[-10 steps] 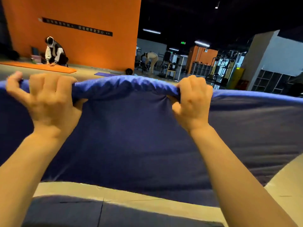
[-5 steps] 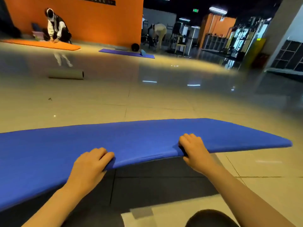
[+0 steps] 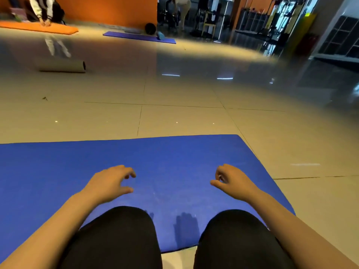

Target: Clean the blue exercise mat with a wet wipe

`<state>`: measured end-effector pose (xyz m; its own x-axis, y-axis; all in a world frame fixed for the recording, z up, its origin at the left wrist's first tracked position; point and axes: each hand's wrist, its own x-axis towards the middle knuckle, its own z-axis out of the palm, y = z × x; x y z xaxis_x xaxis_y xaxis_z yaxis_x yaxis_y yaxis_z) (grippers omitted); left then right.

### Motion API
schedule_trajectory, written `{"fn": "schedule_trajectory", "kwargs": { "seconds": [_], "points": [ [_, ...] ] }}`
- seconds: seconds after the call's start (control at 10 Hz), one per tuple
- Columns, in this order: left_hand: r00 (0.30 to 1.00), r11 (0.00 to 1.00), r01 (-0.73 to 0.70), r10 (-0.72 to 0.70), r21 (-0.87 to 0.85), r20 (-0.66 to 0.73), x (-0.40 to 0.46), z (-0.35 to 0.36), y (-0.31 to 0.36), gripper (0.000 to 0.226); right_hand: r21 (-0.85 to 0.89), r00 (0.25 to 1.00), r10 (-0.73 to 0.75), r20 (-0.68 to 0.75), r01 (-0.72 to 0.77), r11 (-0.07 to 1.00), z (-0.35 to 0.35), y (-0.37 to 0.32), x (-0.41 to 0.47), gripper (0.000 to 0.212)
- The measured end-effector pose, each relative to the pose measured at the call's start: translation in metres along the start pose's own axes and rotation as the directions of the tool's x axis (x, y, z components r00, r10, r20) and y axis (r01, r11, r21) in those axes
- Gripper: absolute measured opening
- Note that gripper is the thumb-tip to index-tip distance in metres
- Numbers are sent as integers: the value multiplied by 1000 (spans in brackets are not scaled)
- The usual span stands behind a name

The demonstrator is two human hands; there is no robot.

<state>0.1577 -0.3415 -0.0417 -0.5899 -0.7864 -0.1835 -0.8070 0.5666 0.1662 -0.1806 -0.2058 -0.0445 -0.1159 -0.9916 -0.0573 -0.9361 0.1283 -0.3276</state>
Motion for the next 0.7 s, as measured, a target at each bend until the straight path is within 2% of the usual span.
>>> {"fn": "schedule_trajectory", "kwargs": {
  "seconds": [0.1, 0.2, 0.3, 0.4, 0.5, 0.6, 0.7],
  "points": [
    [986, 986, -127, 113, -109, -122, 1, -44, 53, 33, 129, 967, 113, -227, -86, 988, -24, 3, -37, 40],
    [909, 910, -356, 284, -213, -305, -10, -78, 130, 23, 213, 880, 276, -388, -206, 955, -52, 10, -89, 48],
    [810, 772, -559, 430, -304, -398, -38, -92, 217, 18, 273, 733, 444, -516, -351, 896, -80, 28, -162, 30],
    [735, 642, -677, 560, -359, -382, -73, -87, 294, 15, 364, 550, 595, -586, -477, 800, -96, 60, -262, 21],
    [681, 599, -732, 662, -324, -314, -101, -71, 359, 22, 367, 363, 733, -575, -686, 628, -93, 99, -369, 21],
    [649, 584, -756, 728, -295, -222, -121, -45, 411, 24, 326, 233, 865, -445, -857, 399, -68, 131, -449, 18],
    [642, 600, -752, 761, -273, -95, -132, -21, 436, 24, 308, 247, 930, -272, -893, 327, -37, 147, -481, 18]
  ]
}}
